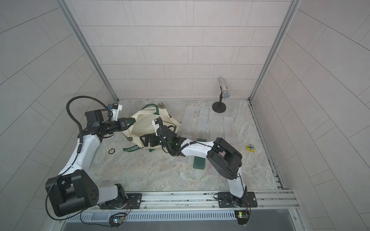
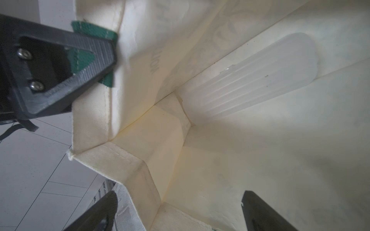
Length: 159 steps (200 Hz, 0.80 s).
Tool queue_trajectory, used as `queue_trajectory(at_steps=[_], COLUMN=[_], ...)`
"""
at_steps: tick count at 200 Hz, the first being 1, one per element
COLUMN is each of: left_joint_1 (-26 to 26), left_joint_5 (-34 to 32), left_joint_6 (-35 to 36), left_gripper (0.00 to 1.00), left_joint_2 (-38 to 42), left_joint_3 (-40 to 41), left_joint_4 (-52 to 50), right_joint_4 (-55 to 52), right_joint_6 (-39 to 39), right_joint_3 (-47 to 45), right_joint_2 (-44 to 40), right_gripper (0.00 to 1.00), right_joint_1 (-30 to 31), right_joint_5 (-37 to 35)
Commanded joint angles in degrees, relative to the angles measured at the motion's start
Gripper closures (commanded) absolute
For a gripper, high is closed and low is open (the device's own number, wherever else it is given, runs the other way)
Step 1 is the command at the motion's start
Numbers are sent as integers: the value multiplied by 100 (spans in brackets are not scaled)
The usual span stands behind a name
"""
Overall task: Take out the pencil case from the canvas bag
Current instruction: Pick up the pencil case from the canvas bag.
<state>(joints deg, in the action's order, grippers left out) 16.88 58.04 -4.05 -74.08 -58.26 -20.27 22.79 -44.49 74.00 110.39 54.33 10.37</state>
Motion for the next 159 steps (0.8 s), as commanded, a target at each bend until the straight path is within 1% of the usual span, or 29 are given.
queue_trajectory(at_steps=[1,11,30,56,81,92,106,118,131,140,159], left_joint_1=[31,34,32,25,27,20,19,25,22,21,20], left_joint_5=[160,152,138,218,225,240,393,651,1018,1149,1020], left_joint_6=[44,57,172,586,1095,1240,1375,1558,1945,2278,3068], left_gripper=[98,98,98,98,98,98,98,99,100,100,100], left_joint_2=[-27,-47,-82,-167,-294,-331,-360,-370,-357,-337,-276], left_joint_3=[-279,-307,-407,-669,-953,-1039,-1107,-1142,-1193,-1243,-1369], left_joint_4=[-6,-20,-131,-517,-1040,-1209,-1313,-1411,-1704,-1970,-2599], right_joint_4=[-68,-28,332,433,518,572,754,783,720,572,24], right_joint_6=[201,106,-370,-871,-1388,-1615,-1932,-2200,-2416,-2510,-2457], right_joint_3=[232,249,209,496,769,868,948,1096,1310,1543,2213], right_joint_2=[202,312,595,1022,1351,1490,1643,1784,1937,2058,2355], right_gripper=[0,0,0,0,0,0,0,0,0,0,0], right_joint_1=[25,29,31,52,74,91,113,131,157,158,197], right_joint_5=[-264,-328,-420,-460,-735,-969,-1217,-1434,-1722,-1862,-2031])
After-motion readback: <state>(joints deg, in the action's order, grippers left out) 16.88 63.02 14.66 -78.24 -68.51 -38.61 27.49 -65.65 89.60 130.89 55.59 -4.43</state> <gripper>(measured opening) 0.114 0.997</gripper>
